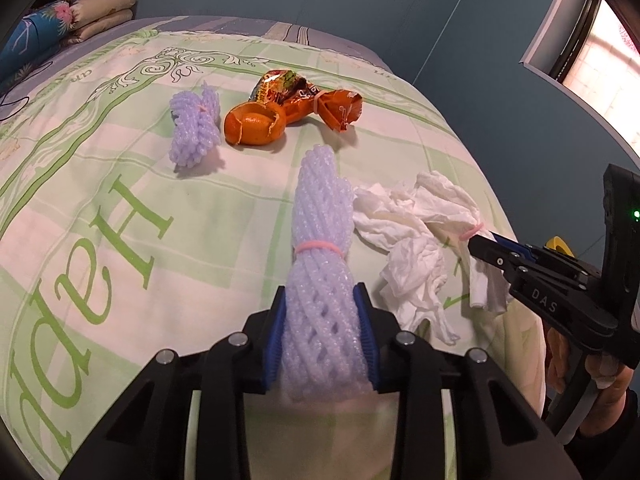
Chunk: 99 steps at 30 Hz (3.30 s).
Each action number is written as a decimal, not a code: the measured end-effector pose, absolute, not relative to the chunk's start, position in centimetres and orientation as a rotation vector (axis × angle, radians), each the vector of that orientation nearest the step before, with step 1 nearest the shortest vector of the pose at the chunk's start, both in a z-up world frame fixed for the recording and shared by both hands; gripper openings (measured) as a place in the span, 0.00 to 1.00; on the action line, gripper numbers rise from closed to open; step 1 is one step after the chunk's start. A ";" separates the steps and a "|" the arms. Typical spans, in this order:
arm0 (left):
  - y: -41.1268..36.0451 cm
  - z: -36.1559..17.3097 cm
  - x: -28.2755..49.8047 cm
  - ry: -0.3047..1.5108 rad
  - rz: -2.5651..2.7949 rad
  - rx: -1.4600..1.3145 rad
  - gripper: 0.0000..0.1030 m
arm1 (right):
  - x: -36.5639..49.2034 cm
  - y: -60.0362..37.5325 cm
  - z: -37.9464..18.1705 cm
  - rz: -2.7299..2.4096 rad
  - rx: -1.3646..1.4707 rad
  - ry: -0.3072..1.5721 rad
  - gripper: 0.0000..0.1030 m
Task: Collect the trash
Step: 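Grasp the purple mesh foam sleeve with the left tool while the right tool grasps a white tissue bundle, then carry the mesh sleeve and tissue bundle over the yellow-rimmed bin with both tools, then open both tools to drop the mesh sleeve and tissue bundle into the bin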
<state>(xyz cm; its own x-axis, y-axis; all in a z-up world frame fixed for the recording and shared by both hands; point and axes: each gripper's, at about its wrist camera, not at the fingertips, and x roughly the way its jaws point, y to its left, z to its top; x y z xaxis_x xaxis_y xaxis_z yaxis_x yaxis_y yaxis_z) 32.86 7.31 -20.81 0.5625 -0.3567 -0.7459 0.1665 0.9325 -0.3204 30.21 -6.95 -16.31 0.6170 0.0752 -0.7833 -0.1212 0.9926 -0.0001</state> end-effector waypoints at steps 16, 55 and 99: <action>8.2 -15.0 30.7 0.812 -0.294 -0.231 0.30 | 25.2 -9.2 -8.1 0.135 -0.021 0.706 0.15; -20.9 -4.5 28.2 0.661 -0.740 -0.019 0.30 | 11.7 -33.9 -1.2 -0.273 0.207 0.478 0.15; -30.0 -14.9 31.2 0.883 -0.796 -0.053 0.58 | 12.8 -42.6 -11.0 -0.398 0.423 0.633 0.40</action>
<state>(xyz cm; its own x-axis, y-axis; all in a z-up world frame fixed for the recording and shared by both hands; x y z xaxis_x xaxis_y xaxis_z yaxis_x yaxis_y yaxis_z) 31.18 -30.00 -14.94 0.3732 -0.6418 -0.6700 0.6002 0.7177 -0.3531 12.77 -42.65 -11.02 0.7372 -0.2249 -0.6372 0.4764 0.8417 0.2541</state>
